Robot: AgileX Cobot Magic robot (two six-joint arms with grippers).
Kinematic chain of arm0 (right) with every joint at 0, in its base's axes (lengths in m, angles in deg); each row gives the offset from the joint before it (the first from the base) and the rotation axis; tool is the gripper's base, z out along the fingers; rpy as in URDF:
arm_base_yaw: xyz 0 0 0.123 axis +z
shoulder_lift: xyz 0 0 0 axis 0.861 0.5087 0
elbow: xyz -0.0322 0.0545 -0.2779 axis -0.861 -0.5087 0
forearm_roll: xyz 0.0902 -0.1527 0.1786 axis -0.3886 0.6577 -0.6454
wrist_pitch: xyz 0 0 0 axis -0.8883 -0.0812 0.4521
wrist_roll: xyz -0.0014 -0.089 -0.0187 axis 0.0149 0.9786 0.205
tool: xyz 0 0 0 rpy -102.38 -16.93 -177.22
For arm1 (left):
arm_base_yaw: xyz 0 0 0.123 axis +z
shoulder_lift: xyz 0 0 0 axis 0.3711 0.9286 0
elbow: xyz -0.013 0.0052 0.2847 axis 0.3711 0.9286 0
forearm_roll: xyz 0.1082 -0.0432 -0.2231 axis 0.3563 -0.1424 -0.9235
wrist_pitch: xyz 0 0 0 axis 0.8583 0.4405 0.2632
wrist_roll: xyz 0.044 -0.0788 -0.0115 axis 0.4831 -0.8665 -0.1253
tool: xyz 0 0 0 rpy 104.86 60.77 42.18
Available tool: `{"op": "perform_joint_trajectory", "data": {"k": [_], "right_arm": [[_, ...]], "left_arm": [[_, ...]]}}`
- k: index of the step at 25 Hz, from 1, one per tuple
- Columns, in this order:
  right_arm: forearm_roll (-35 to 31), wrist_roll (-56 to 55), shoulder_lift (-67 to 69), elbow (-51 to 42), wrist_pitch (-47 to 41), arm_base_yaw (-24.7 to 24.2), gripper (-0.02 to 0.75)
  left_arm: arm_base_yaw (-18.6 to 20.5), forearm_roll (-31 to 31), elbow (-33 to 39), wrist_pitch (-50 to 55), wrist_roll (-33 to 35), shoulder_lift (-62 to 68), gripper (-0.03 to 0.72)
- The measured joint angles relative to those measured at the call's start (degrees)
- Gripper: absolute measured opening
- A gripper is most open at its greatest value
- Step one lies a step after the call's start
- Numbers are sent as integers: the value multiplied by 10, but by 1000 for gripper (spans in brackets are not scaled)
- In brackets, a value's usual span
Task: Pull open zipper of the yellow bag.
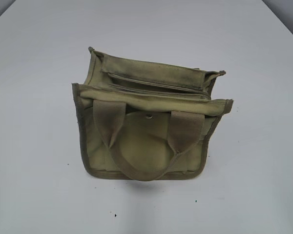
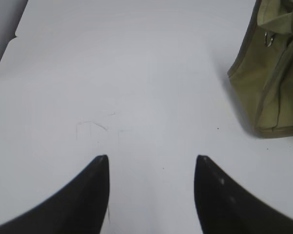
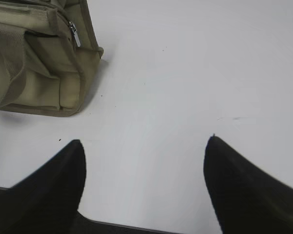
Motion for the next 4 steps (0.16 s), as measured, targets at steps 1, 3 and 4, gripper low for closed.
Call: {"op": "perform_joint_trajectory", "data": {"k": [1,3,4], "right_arm": [[0,-2,0,0,0,0,583],[0,-5,0,0,0,0,583],[0,-6,0,0,0,0,583]], "left_arm": [[0,0,0,0,0,0,432],[0,0,0,0,0,0,432],[0,0,0,0,0,0,432]]}}
